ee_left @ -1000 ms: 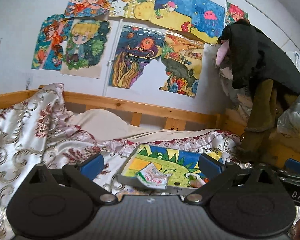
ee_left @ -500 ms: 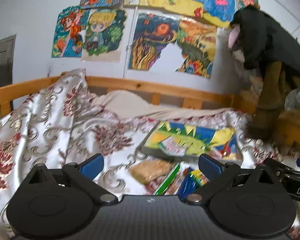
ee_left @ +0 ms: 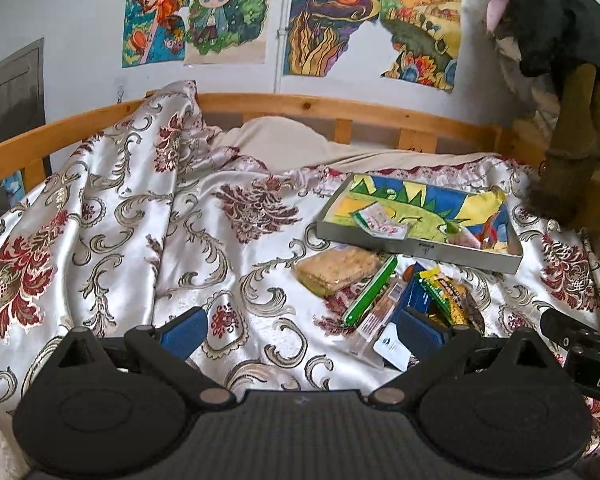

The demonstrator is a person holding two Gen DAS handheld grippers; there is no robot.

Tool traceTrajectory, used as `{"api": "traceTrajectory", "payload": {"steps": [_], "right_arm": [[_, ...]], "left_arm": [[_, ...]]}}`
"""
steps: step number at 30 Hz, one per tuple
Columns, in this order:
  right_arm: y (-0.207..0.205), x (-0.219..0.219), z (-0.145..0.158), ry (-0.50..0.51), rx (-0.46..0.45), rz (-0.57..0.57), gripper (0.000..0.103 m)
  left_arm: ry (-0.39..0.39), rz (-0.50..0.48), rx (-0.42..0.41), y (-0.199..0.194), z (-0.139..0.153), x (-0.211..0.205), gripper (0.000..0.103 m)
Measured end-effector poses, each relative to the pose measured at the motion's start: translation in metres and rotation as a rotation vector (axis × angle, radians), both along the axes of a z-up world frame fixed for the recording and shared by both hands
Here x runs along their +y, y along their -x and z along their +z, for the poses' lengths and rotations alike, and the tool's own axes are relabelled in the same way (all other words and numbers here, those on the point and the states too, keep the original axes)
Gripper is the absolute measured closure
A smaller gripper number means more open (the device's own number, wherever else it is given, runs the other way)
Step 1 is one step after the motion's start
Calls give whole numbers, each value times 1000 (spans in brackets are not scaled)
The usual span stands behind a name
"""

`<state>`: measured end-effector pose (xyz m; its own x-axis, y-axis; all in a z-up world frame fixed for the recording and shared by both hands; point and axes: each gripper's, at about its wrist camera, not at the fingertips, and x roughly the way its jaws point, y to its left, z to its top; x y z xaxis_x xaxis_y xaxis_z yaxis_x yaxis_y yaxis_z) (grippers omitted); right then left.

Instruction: Organize snacks

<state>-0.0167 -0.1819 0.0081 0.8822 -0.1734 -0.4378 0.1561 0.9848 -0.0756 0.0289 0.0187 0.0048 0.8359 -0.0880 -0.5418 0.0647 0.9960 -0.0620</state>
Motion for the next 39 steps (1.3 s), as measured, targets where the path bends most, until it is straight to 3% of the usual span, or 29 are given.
{"api": "traceTrajectory", "payload": {"steps": [8, 22, 29, 34, 39], "right_arm": [[-4, -4, -2, -22, 34, -12, 1], [-28, -36, -2, -198, 177, -14, 1], [-44, -40, 3, -162, 196, 31, 1], [-68, -52, 10, -87, 169, 101, 1], [-95, -70, 3, -83, 162, 139, 1]], "left_arm": [[-8, 0, 40, -3, -2, 0, 0], [-29, -149, 173, -36, -1, -9, 0], [-55, -209, 197, -65, -6, -16, 0], [-66, -254, 177, -79, -15, -28, 0], [-90, -269, 158, -82, -23, -39, 0]]}}
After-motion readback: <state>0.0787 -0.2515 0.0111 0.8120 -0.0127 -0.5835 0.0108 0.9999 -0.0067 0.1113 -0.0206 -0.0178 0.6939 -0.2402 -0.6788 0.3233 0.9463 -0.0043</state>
